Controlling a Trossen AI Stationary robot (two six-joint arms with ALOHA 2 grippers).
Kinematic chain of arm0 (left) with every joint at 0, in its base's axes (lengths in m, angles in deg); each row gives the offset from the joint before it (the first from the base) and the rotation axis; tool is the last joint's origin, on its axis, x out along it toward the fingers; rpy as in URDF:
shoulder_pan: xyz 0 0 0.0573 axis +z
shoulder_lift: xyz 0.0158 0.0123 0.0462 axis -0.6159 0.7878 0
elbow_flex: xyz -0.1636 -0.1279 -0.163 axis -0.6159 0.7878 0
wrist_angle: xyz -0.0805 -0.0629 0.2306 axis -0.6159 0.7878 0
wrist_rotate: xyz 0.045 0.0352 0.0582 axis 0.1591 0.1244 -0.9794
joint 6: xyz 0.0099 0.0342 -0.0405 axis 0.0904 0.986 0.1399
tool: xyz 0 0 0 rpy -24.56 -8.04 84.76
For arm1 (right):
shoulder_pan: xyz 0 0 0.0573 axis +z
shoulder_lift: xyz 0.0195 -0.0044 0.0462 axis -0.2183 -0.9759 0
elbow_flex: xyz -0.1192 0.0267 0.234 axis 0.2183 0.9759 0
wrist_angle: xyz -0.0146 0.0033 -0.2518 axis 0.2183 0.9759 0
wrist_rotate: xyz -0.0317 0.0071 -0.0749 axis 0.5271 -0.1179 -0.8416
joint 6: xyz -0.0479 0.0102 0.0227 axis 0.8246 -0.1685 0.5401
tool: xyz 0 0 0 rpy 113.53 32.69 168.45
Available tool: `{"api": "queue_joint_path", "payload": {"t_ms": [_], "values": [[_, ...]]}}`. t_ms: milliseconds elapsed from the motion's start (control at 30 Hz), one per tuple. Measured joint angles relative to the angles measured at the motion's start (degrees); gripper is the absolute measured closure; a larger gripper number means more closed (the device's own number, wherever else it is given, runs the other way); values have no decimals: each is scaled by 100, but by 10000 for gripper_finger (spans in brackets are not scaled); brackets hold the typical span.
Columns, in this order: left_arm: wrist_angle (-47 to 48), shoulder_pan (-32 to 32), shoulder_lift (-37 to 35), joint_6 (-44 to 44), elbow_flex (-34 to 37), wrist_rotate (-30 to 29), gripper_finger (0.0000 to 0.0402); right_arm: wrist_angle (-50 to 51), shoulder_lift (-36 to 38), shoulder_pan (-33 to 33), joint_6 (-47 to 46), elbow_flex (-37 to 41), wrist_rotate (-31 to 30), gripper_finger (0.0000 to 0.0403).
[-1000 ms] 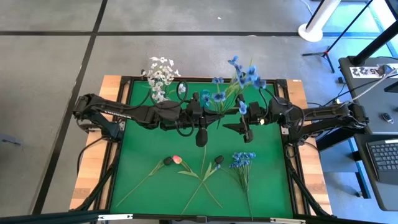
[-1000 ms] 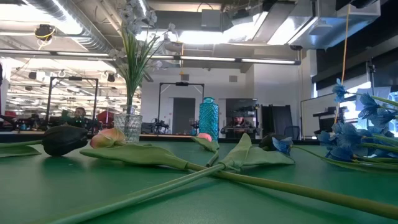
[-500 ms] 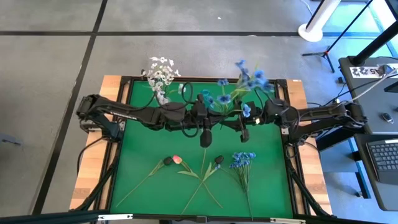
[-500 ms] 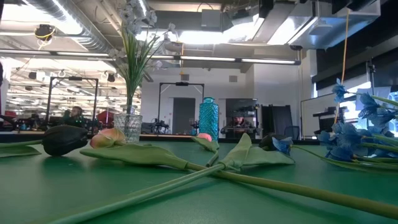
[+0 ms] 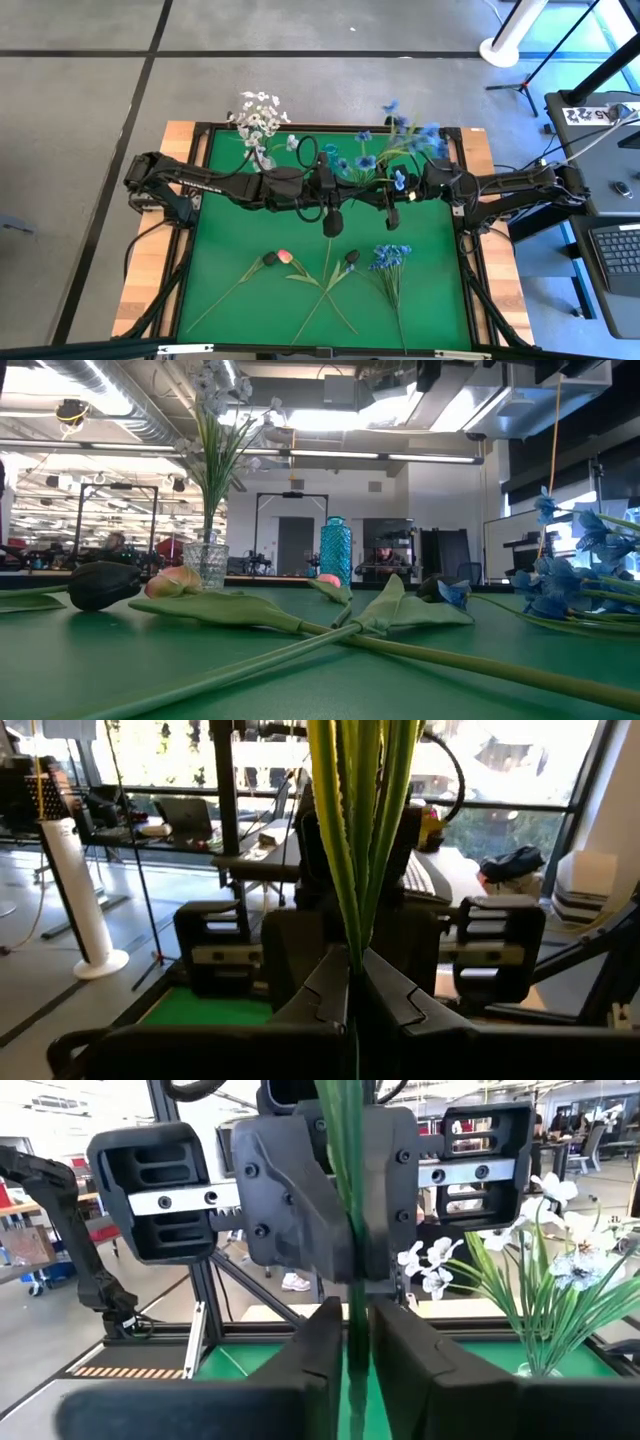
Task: Sort flowers into vase by color
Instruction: Put the top blue flowers into the blue vase
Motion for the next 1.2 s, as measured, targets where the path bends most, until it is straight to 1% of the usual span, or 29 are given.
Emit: {"api": "queue_joint_path", "payload": {"t_ms": [133, 267, 333, 433, 633, 700, 767, 833, 867, 967, 1067, 1100, 1200], "values": [[37, -17, 0, 0, 0, -109, 401, 58, 0, 0, 97, 0, -7, 387], [35, -34, 0, -2, 0, -397, 394, 60, 0, -2, 198, -2, -83, 388], [53, -90, 0, 22, 0, -774, 381, 125, 25, -7, 242, -4, -278, 385], [133, -215, -33, 209, 0, -1327, 353, 294, 131, -4, 372, -4, -657, 392], [583, -624, -422, 524, 0, -2354, 295, 292, 359, 0, 732, -4, -1285, 390], [906, -828, -625, 634, 0, -2642, 286, 323, 412, -15, 911, -4, -1518, 391], [1218, -1071, -825, 548, 0, -2998, 283, 366, 426, -131, 1100, -4, -1641, 391], [1727, -1344, -1010, 285, -1, -3405, 285, 511, 422, -360, 1139, -4, -1568, 391], [2077, -1464, -1089, 114, -2, -3529, 286, 556, 409, -518, 1068, -4, -1437, 391], [3079, -1721, -1216, -617, -2, -3614, 294, 482, 278, -1041, 787, -5, -785, 391], [3852, -1870, -1243, -1363, -2, -3611, 305, 255, 34, -1485, 725, -7, -149, 391], [4018, -1909, -1244, -1561, 27, -3612, 309, 176, -70, -1597, 723, -7, -4, 391], [4039, -1975, -1249, -1990, 424, -3602, 322, -285, -452, -1825, 710, -7, 331, 391]]}}
